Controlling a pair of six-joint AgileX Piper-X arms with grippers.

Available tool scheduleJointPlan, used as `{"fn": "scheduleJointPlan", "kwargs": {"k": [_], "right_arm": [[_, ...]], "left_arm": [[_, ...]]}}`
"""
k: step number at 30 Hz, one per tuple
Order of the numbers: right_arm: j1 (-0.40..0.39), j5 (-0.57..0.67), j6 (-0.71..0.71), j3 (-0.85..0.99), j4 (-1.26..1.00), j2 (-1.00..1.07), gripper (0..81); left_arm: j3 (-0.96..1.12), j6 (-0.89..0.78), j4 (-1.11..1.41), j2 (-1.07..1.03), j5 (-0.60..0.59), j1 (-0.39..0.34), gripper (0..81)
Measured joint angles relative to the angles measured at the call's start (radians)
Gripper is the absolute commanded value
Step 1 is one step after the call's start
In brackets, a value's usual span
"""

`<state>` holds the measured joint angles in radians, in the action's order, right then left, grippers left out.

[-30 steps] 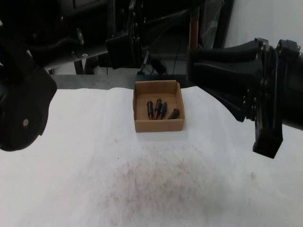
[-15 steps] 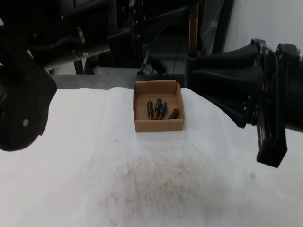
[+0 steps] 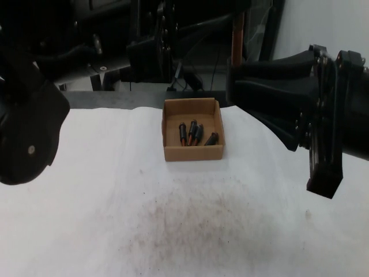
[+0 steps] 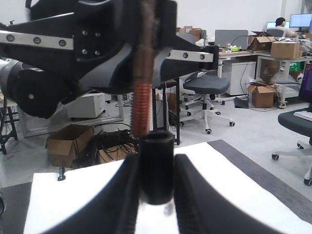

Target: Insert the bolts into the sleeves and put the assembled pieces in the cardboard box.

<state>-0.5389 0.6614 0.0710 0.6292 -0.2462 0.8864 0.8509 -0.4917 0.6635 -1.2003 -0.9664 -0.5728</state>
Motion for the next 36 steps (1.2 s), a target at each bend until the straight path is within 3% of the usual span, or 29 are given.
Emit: {"fn": "scheduleJointPlan", "kwargs": {"k": [22,33,36], "right_arm": [[0.000,-0.002,-0.041,-0.004,0.000,0.003,0.8],[0.000,-0.013,-0.041,-0.007,0.002,0.009,0.8],[0.000,-0.018,-0.041,-0.007,0.002,0.009,0.8]], "left_arm": [[0.002,0.040,-0.064,0.000,0.053,0.000,0.3],[0.002,0.182,-0.167,0.000,0.052,-0.003,0.1],[0.002,0.185,-0.170,0.000,0.055,-0.003,9.1]]}}
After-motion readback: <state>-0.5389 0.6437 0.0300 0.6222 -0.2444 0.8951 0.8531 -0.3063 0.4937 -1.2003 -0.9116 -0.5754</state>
